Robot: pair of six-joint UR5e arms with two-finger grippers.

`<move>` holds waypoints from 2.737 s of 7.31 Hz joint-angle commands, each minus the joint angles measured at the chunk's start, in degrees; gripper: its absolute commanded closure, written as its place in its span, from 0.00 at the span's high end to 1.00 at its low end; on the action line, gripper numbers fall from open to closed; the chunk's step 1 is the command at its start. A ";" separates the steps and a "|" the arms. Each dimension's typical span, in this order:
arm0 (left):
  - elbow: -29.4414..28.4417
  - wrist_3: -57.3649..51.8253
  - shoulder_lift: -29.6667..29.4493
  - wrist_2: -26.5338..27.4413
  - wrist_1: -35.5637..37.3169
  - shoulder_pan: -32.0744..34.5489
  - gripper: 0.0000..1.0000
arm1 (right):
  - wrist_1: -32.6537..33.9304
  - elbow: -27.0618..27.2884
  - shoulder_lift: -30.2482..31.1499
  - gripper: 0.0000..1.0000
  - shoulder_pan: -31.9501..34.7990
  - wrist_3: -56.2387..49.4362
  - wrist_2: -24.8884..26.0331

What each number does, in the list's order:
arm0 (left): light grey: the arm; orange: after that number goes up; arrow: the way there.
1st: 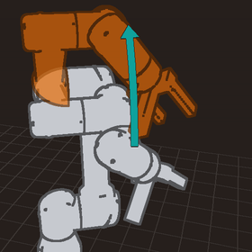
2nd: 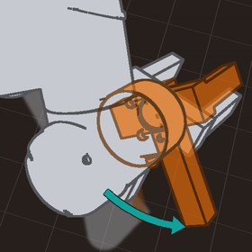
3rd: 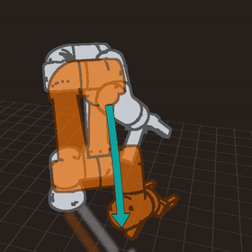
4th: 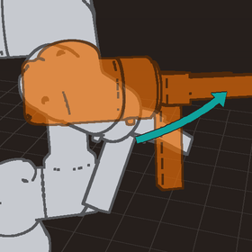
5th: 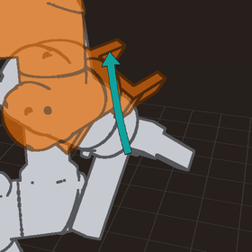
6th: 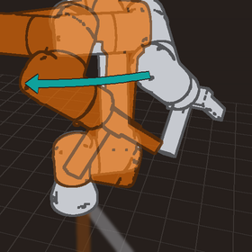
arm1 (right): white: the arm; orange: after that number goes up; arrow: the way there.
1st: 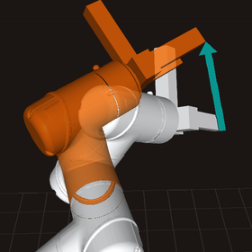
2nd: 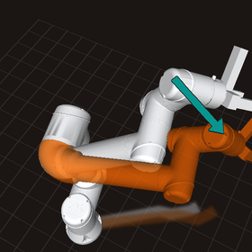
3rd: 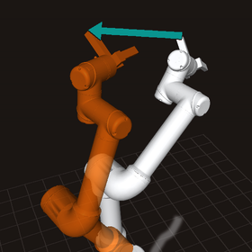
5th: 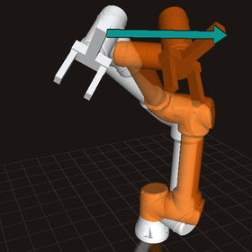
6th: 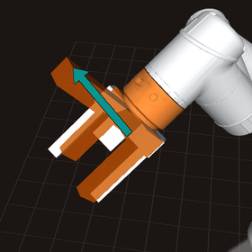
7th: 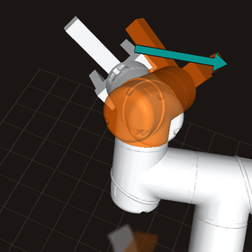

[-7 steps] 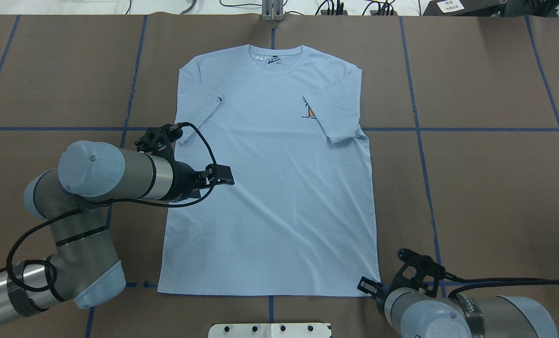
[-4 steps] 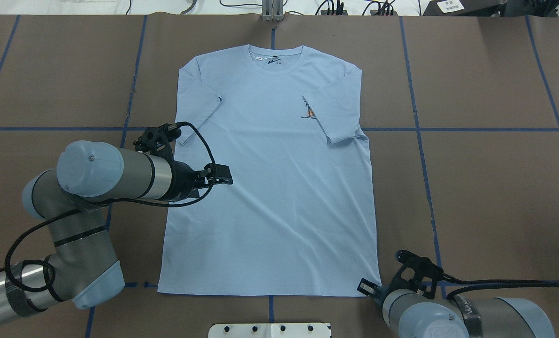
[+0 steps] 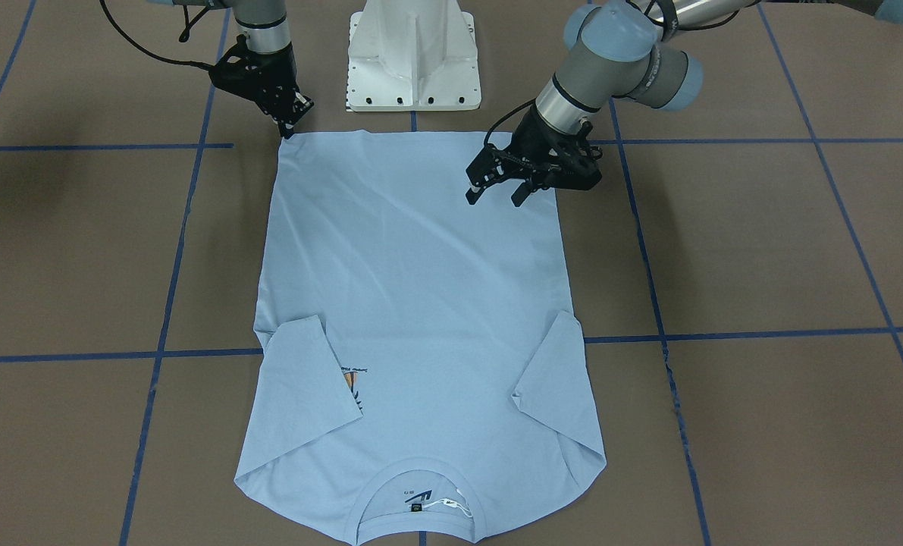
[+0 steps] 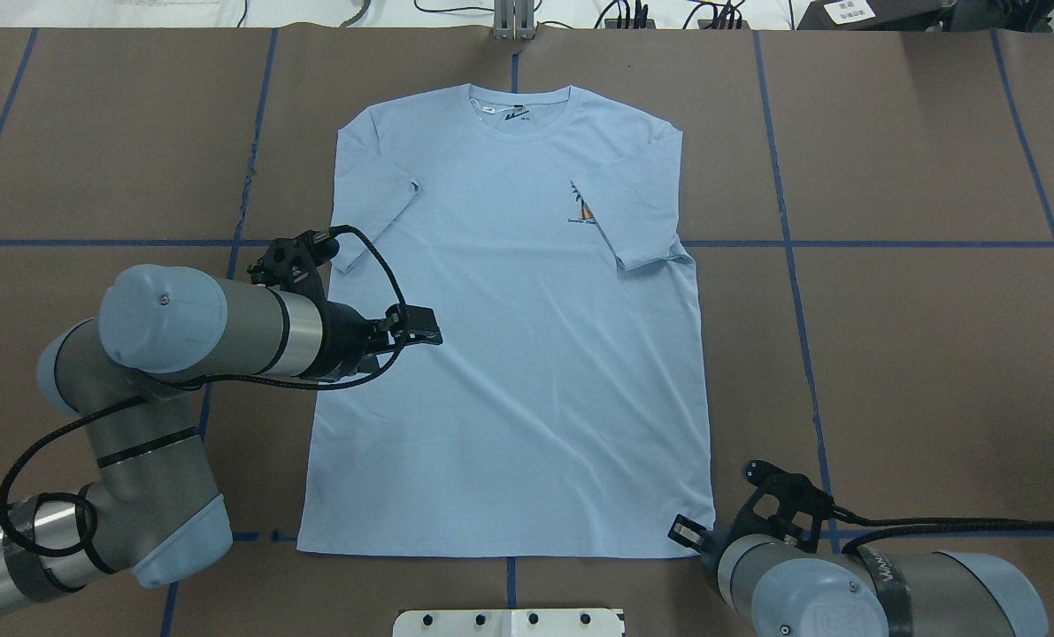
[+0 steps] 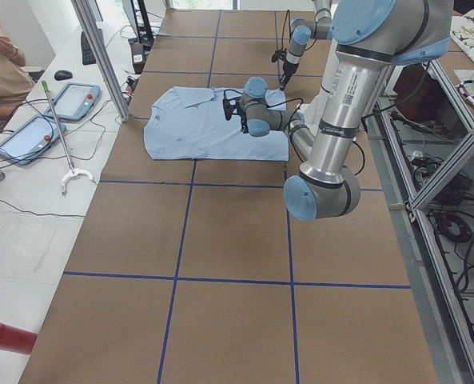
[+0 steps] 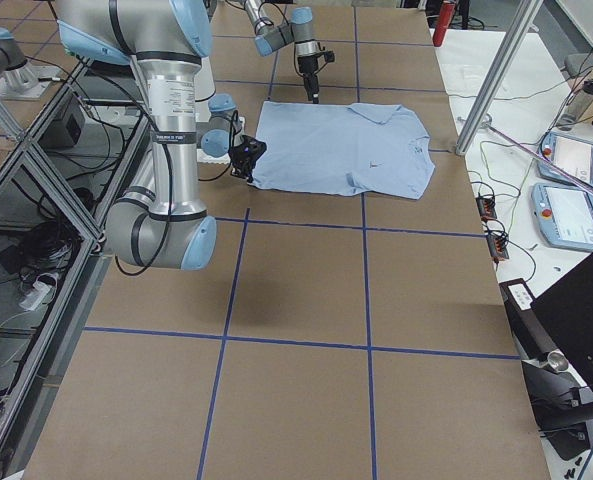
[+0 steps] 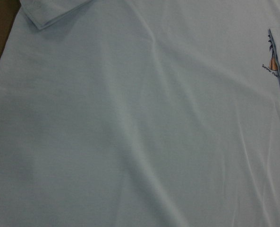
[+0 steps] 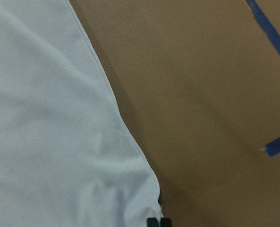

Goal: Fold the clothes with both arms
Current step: 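Lower the left gripper to the other hem corner nearest the robot, then grasp both hem corners with the left and right grippers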

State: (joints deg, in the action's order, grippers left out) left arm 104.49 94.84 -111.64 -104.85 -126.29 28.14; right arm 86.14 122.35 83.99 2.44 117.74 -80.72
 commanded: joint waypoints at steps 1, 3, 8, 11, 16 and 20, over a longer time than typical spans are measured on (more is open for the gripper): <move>1.86 0.52 1.15 0.43 1.64 -5.70 0.89 | 0.00 0.35 -0.31 0.00 0.11 -0.06 -0.06; 5.86 -2.55 9.46 1.58 1.83 -10.64 0.78 | 0.00 0.35 -0.40 0.00 0.28 -0.06 0.03; 12.57 0.69 15.41 5.99 12.88 -18.03 0.98 | 0.00 0.44 -0.40 0.00 0.29 0.21 0.03; 12.05 0.78 14.00 3.25 18.87 -18.21 0.84 | 0.00 0.26 -0.23 0.00 0.11 0.29 0.30; 11.70 0.78 14.26 3.34 18.97 -16.81 0.71 | 0.00 0.17 -0.14 0.00 -0.15 0.12 0.38; 10.91 0.78 14.17 3.34 18.97 -16.81 0.68 | 0.00 -0.09 0.04 0.00 -0.59 0.29 0.73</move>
State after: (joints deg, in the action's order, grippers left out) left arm 115.62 95.63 -97.47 -101.51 -107.32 11.33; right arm 86.13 122.39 83.95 1.98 118.00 -80.07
